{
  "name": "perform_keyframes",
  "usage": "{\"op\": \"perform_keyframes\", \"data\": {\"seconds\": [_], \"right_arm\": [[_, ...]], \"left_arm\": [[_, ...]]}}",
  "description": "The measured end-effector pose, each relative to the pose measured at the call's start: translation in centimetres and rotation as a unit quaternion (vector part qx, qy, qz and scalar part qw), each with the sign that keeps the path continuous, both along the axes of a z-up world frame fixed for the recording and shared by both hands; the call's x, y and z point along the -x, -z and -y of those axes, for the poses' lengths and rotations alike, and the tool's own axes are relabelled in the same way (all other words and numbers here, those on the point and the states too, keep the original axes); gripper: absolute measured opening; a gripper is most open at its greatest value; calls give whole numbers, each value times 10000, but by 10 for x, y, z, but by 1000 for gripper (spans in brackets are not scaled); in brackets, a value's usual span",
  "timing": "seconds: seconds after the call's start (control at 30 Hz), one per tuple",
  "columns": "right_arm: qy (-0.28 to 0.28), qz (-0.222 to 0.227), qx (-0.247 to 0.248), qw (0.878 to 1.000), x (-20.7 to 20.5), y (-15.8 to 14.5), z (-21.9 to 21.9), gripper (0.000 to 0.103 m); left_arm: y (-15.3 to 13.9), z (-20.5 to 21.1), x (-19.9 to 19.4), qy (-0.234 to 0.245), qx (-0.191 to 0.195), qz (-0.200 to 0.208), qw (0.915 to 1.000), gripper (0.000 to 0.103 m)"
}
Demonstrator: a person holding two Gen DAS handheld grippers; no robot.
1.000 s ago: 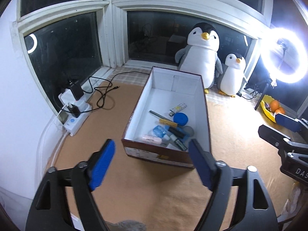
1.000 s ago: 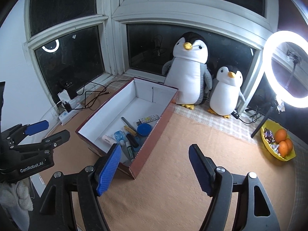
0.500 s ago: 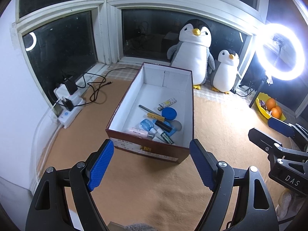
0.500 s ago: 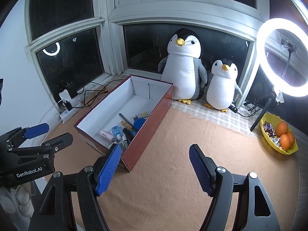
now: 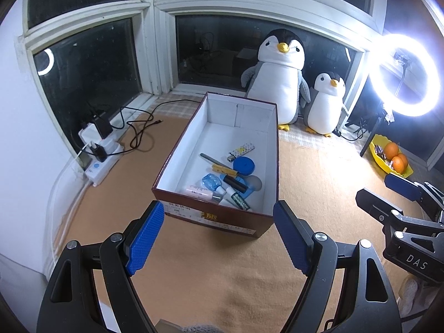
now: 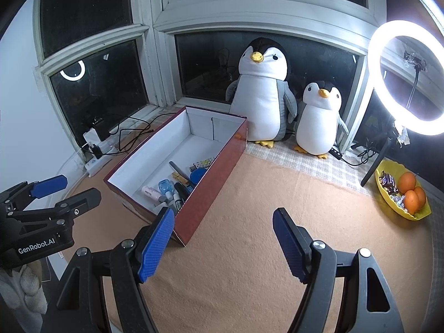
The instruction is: Organize rigid objects
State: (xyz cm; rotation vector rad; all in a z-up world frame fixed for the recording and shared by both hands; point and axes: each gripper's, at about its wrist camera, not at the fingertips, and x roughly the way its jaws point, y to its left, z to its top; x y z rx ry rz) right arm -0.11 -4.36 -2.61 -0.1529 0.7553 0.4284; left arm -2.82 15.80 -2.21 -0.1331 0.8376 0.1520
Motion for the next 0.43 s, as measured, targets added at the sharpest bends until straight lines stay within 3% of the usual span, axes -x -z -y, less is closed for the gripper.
{"op": "perform_keyframes", "data": {"seconds": [0.43], "right_arm": [[100, -49, 11, 9999, -3, 3, 3, 70]], "left_arm": [[-1, 1, -5, 10, -34, 4, 10000, 81]]}}
